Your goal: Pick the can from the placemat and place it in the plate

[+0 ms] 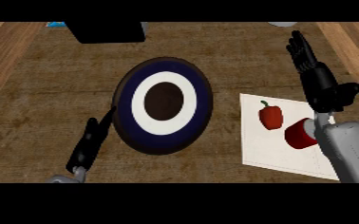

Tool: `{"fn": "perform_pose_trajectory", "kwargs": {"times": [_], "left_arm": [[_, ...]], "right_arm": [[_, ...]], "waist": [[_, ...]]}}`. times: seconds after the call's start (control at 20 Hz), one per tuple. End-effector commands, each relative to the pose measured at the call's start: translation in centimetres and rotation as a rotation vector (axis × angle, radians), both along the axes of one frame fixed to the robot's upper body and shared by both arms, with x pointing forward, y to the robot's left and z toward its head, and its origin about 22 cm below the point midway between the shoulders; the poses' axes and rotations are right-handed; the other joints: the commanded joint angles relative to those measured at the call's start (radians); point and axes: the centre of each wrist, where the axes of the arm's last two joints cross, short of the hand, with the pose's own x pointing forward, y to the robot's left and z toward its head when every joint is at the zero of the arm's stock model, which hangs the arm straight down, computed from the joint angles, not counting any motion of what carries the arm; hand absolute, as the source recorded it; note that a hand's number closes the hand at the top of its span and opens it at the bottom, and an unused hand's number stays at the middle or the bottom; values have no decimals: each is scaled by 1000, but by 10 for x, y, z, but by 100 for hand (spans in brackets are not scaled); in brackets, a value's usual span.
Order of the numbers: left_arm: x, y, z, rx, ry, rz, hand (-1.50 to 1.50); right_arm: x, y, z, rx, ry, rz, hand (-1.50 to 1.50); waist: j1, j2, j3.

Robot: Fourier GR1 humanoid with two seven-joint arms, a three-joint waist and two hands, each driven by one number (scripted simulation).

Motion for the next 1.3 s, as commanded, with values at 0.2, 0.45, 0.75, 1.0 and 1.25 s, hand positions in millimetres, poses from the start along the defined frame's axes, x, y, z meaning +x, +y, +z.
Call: {"fn": "perform_pose_trajectory", "kwargs": {"times": [0.2, 0.45, 0.75, 1.0, 1.25], "left_arm": [[60, 6, 122, -12, -621, -46, 0], [69, 5, 144, -71, -660, -52, 0], [75, 18, 160, -76, -660, -20, 0], [66, 40, 149, -74, -661, -17, 0], [68, 40, 151, -70, -658, 10, 0]], "right_arm": [[27, 35, 15, 24, -25, -107, 150], [-2, -25, -56, -516, 244, -495, 150], [-14, 68, -78, -113, 7, -702, -150], [-31, 72, -60, -164, -155, -731, -150], [-38, 31, -19, -358, -13, -744, -150]], "waist": [[65, 48, -12], [53, 53, -19], [20, 48, -11], [17, 47, -13], [-4, 41, -17]]}}
